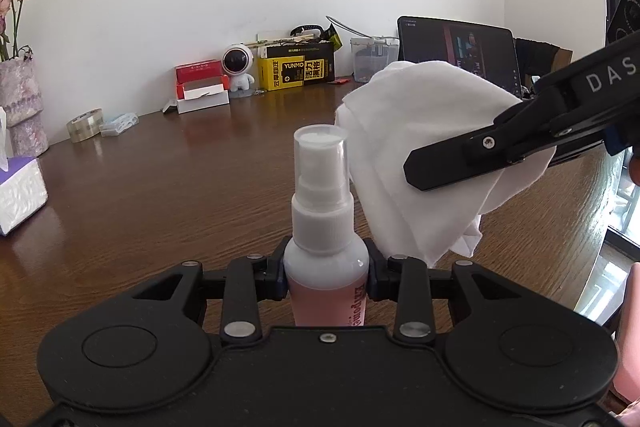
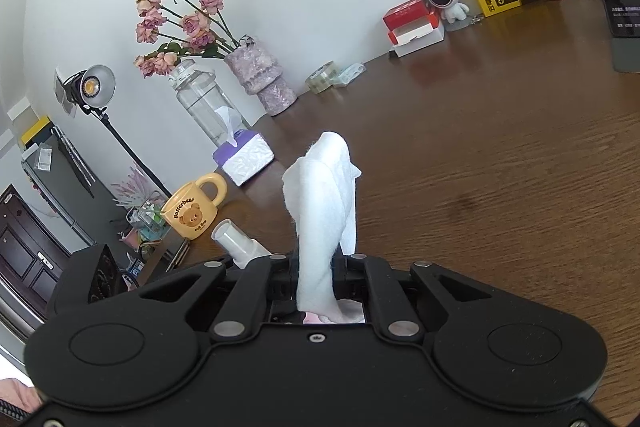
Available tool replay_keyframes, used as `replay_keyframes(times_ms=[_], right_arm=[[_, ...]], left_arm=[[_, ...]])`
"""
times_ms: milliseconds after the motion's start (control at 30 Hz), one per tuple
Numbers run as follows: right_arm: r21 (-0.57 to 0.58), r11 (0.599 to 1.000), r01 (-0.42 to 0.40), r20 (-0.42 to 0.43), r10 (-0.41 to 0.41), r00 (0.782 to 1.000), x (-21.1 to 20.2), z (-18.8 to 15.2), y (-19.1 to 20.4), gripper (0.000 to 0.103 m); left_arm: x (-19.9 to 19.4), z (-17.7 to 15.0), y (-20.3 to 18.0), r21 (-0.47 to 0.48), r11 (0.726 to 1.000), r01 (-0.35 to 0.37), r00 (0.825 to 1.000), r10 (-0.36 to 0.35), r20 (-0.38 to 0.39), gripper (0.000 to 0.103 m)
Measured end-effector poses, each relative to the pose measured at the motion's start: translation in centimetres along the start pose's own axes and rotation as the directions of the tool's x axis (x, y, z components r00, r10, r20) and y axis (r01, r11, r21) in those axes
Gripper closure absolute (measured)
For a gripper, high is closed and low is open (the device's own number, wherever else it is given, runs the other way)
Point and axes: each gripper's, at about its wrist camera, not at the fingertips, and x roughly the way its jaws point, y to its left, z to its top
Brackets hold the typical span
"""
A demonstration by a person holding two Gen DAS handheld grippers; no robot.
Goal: Clean container
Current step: 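Rub the tissue along the bottle side with the right gripper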
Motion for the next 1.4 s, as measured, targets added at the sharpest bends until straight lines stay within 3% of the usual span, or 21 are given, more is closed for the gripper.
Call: replay_keyframes(times_ms=[200,367,533,667,700,833,1167,1267,1400], right_arm=[[0.009,1.000,-0.001,0.006,0.001,1.000,0.0,0.0,-0.1,0.094],[0.005,1.000,-0.002,0.008,0.002,1.000,0.0,0.1,-0.2,0.094],[0.003,1.000,-0.003,0.008,0.003,1.000,0.0,0.1,-0.2,0.094],[0.002,1.000,0.000,0.009,0.000,1.000,0.0,0.2,-0.2,0.094],[0.001,1.000,0.000,0.009,0.000,1.000,0.0,0.2,-0.2,0.094],[0.001,1.000,0.004,0.012,-0.004,1.000,-0.1,0.2,-0.2,0.093],[0.000,1.000,0.007,0.011,-0.007,1.000,-0.2,0.2,-0.3,0.093],[-0.007,1.000,0.008,0.013,-0.008,1.000,-0.3,0.3,-0.2,0.093],[-0.071,0.997,0.007,0.026,-0.005,1.000,-0.9,1.0,1.1,0.093]], left_arm=[[0.2,0.4,0.0,0.005,1.000,-0.007,1.000,0.007,-0.007,0.066],[-0.8,0.4,0.3,0.011,1.000,-0.012,1.000,0.012,0.019,0.053],[-1.6,-0.3,0.3,0.016,1.000,-0.003,1.000,0.003,0.022,0.052],[-1.7,-0.6,0.0,0.026,1.000,0.005,0.999,-0.005,0.032,0.054],[-1.6,-0.6,-0.1,0.024,1.000,0.008,1.000,-0.008,0.028,0.062],[-1.0,-0.8,0.2,0.003,1.000,0.015,1.000,-0.015,-0.003,0.068],[-1.0,-1.0,0.7,-0.018,0.999,0.039,0.999,-0.039,0.001,0.070],[-1.3,-0.9,1.1,-0.048,0.997,0.052,0.998,-0.051,0.032,0.070],[-2.7,-0.5,1.7,-0.105,0.990,0.096,0.985,-0.079,0.154,0.070]])
